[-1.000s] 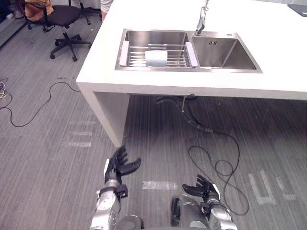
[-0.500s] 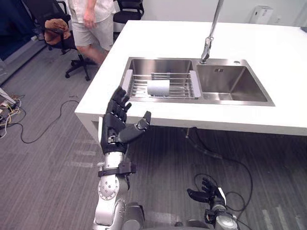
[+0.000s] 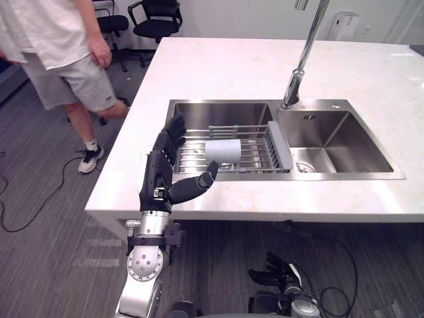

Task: Walk over to the sink, pick up the cup, carry it to the dishwasher, place the cup inside the dishwasher, then close the dishwasher door

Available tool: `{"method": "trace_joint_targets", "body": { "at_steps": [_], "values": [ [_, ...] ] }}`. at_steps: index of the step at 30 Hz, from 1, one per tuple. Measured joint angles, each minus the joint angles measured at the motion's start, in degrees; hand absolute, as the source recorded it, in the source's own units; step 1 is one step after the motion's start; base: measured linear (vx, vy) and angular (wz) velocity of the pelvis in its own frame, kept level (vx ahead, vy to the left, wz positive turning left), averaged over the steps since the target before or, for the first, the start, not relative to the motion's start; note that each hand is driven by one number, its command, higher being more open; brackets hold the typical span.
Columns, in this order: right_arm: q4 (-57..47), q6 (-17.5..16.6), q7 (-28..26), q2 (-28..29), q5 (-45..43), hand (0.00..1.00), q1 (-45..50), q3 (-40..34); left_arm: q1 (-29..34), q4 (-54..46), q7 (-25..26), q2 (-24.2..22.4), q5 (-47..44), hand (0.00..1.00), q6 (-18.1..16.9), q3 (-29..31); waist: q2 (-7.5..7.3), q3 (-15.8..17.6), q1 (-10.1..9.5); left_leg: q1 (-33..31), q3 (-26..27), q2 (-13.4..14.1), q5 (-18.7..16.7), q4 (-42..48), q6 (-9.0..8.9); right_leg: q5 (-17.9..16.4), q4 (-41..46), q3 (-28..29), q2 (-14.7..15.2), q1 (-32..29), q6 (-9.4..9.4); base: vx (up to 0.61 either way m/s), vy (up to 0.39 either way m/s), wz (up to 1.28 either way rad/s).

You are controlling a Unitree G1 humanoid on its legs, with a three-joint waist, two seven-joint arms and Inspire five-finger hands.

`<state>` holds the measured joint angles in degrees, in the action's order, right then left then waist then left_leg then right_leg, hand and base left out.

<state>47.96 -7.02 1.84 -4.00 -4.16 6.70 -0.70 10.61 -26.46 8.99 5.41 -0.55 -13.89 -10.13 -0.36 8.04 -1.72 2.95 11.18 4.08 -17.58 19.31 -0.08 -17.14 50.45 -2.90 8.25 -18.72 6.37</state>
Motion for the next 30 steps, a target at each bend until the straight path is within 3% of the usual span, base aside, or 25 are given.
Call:
{"method": "trace_joint_targets", "body": {
  "at_steps": [2,3,4,5,7,9,10,11,13,14,15,18,21,25,30],
  "values": [
    [-1.05,-0.05,-0.47,0.00,0.01,0.90,0.84,0.00,-0.58,-0.15,0.74,-0.26,0.69,0.90,-0.08,0.56,-0.78,-0.43,0.14,1.30,-0.86,1.48,-1.18,0.62,-1.86,0.12,-9.21,-1.68,-0.53,-1.43,-1.70,0.33,-0.275,0.20],
    [-1.09,-0.04,-0.53,0.14,0.03,0.90,1.14,0.09,-0.60,-0.15,0.95,-0.18,1.06,0.90,-0.07,1.02,-1.57,-0.86,0.17,1.37,-1.13,1.52,-2.35,1.64,-3.49,4.37,-16.42,-1.83,-0.54,-1.00,-3.30,0.34,-0.282,0.24],
    [-0.27,-0.06,-0.57,-0.55,0.05,0.90,1.29,-0.04,-0.74,1.27,1.00,-1.03,2.90,0.90,0.24,1.62,0.51,-0.72,0.56,1.79,-2.64,3.53,-3.54,2.58,-4.87,6.23,-16.49,-3.71,-2.04,0.68,-4.87,0.38,-0.316,0.21],
    [0.37,-0.03,-0.51,-1.50,0.02,0.90,1.31,-0.41,-0.74,2.15,0.60,-2.06,4.12,0.90,0.86,1.74,1.68,-1.45,0.41,2.02,-3.18,4.67,-2.59,1.93,-4.53,5.54,-17.12,-4.46,-3.26,1.21,-5.93,0.38,-0.305,0.15],
    [0.27,-0.03,-0.55,-2.11,-0.11,0.90,1.64,-1.04,-1.16,2.29,0.17,-2.46,5.10,0.90,1.15,1.59,2.20,-1.45,0.96,1.70,-3.74,5.87,-0.38,3.33,-5.30,4.64,-18.83,-6.02,-3.93,3.09,-6.80,0.27,-0.245,0.26],
    [-0.60,0.00,-0.47,-2.41,-0.82,0.90,3.10,-1.67,-2.08,2.41,-0.70,-2.43,5.07,0.90,1.41,1.40,2.74,-0.81,0.96,-1.63,-3.82,8.64,1.97,13.94,-7.30,4.41,-22.34,-7.52,-5.32,7.91,-7.32,0.21,-0.201,0.34],
    [-1.93,-0.04,-0.43,-2.55,-1.23,0.90,4.42,-1.67,-2.24,2.39,-0.75,-2.39,5.02,0.90,1.40,1.41,2.56,-0.71,0.61,-4.62,-3.76,10.35,2.56,22.51,-7.53,4.16,-24.24,-8.09,-5.63,11.13,-7.80,0.15,-0.110,0.11],
    [-3.28,-0.15,-0.36,-2.81,-1.27,0.90,5.89,-1.69,-2.26,2.29,-1.03,-2.40,5.01,0.90,1.33,1.28,2.39,-0.81,0.03,-7.11,-2.87,11.20,1.89,26.99,-6.64,3.88,-25.82,-8.37,-5.82,13.39,-8.22,0.13,-0.077,0.07],
    [-3.90,-0.16,-0.38,-3.20,-1.30,0.90,6.42,-1.72,-2.44,1.48,-1.63,-2.24,5.03,0.90,1.04,1.34,2.79,-1.45,-0.49,-10.47,-1.86,10.96,0.89,25.90,-4.89,3.45,-27.13,-8.29,-5.82,14.78,-8.78,0.10,0.010,-0.02],
    [-3.79,-0.14,-0.44,-3.32,-1.30,0.90,6.15,-1.80,-2.90,1.29,-1.80,-2.06,5.04,0.90,0.61,1.33,3.04,-1.59,-0.78,-11.65,-1.72,10.23,1.04,20.21,-4.02,3.50,-27.40,-8.10,-5.84,14.76,-8.18,0.12,0.090,-0.05],
    [-3.74,-0.15,-0.46,-3.42,-1.31,0.90,6.07,-1.82,-3.17,1.31,-1.84,-1.94,5.07,0.90,0.60,1.28,3.27,-1.69,-0.78,-11.75,-1.91,9.51,3.18,15.66,-2.89,3.56,-27.42,-7.98,-6.05,14.65,-7.52,0.11,0.108,-0.09],
    [-1.45,-0.11,-1.21,-2.15,-1.30,0.90,4.99,-1.78,-4.31,3.28,-2.34,0.41,5.73,0.90,1.05,1.35,2.50,-2.95,-0.86,-8.81,-2.94,6.58,4.12,4.29,-4.80,5.68,-29.84,-6.61,-5.55,13.89,-5.09,0.15,0.101,-0.05],
    [-0.82,-0.04,-1.61,-1.87,-1.29,0.90,5.43,-2.52,-5.60,6.78,-3.54,2.92,7.94,0.90,2.48,0.64,2.28,-3.05,-0.57,-5.47,-2.62,4.88,5.63,0.14,-4.10,6.84,-33.39,-5.18,-4.78,16.86,-4.37,0.08,0.081,0.03],
    [1.15,-0.06,-1.89,-1.81,-1.25,0.90,5.21,-2.51,-7.72,6.85,-6.25,7.02,11.83,0.90,2.71,-3.12,1.43,-3.99,-0.48,-2.66,-2.23,3.01,8.80,-6.72,-3.97,8.05,-36.10,-4.35,-4.10,17.58,-4.11,0.02,0.025,0.02],
    [1.72,-0.08,-2.49,-1.98,-1.31,0.90,5.01,-2.55,-10.73,8.57,-8.97,10.45,15.62,0.90,2.14,-5.73,1.46,-4.32,0.10,-0.40,-1.46,2.80,12.18,-13.16,-4.37,10.28,-39.06,-3.40,-4.98,17.65,-4.53,-0.03,-0.018,-0.13]
  ]
}}
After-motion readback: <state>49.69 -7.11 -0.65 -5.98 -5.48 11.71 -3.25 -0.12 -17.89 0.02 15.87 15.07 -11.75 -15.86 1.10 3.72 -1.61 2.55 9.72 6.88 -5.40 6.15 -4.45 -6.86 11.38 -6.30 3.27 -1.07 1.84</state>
